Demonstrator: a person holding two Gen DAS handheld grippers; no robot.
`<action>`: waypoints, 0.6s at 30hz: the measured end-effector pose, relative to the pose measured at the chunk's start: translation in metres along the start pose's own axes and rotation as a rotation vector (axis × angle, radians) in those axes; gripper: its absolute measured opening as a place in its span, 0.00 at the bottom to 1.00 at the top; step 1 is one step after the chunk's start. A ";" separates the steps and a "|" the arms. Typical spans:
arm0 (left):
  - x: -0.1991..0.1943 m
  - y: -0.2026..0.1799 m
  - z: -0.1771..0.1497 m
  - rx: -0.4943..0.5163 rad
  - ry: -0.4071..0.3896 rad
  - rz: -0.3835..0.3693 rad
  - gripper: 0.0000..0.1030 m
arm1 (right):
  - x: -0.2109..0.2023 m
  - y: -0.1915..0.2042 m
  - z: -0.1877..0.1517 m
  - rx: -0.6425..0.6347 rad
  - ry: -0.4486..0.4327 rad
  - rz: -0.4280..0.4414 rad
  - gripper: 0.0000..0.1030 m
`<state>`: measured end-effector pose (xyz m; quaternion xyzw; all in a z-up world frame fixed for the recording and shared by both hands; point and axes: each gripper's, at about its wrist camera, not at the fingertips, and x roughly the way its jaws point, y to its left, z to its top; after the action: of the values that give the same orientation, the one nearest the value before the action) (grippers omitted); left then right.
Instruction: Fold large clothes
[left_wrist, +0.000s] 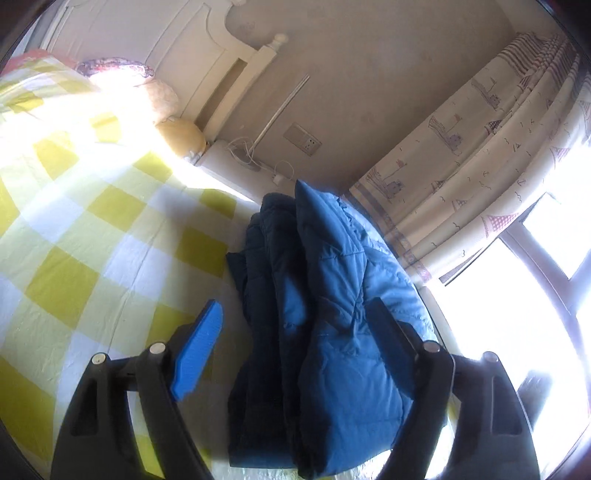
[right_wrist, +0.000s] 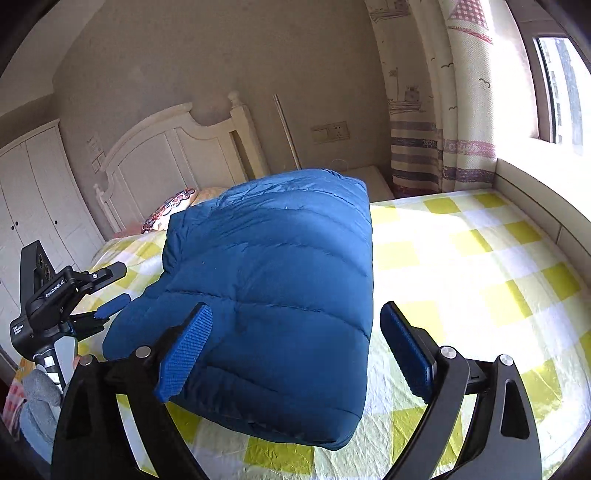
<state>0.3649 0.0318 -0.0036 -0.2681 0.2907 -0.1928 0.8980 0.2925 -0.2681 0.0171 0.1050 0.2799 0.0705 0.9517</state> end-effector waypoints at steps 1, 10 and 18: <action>-0.010 -0.013 -0.003 0.047 -0.029 -0.013 0.77 | 0.000 0.011 -0.002 -0.057 -0.010 -0.019 0.86; 0.047 -0.069 -0.067 0.435 0.233 0.097 0.91 | 0.024 0.039 -0.035 -0.322 0.100 -0.110 0.89; -0.059 -0.082 -0.056 0.339 0.011 0.103 0.98 | -0.074 0.020 -0.036 -0.174 -0.014 -0.018 0.91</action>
<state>0.2697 -0.0235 0.0307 -0.0964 0.2723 -0.1942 0.9375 0.2096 -0.2578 0.0311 0.0198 0.2671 0.0854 0.9597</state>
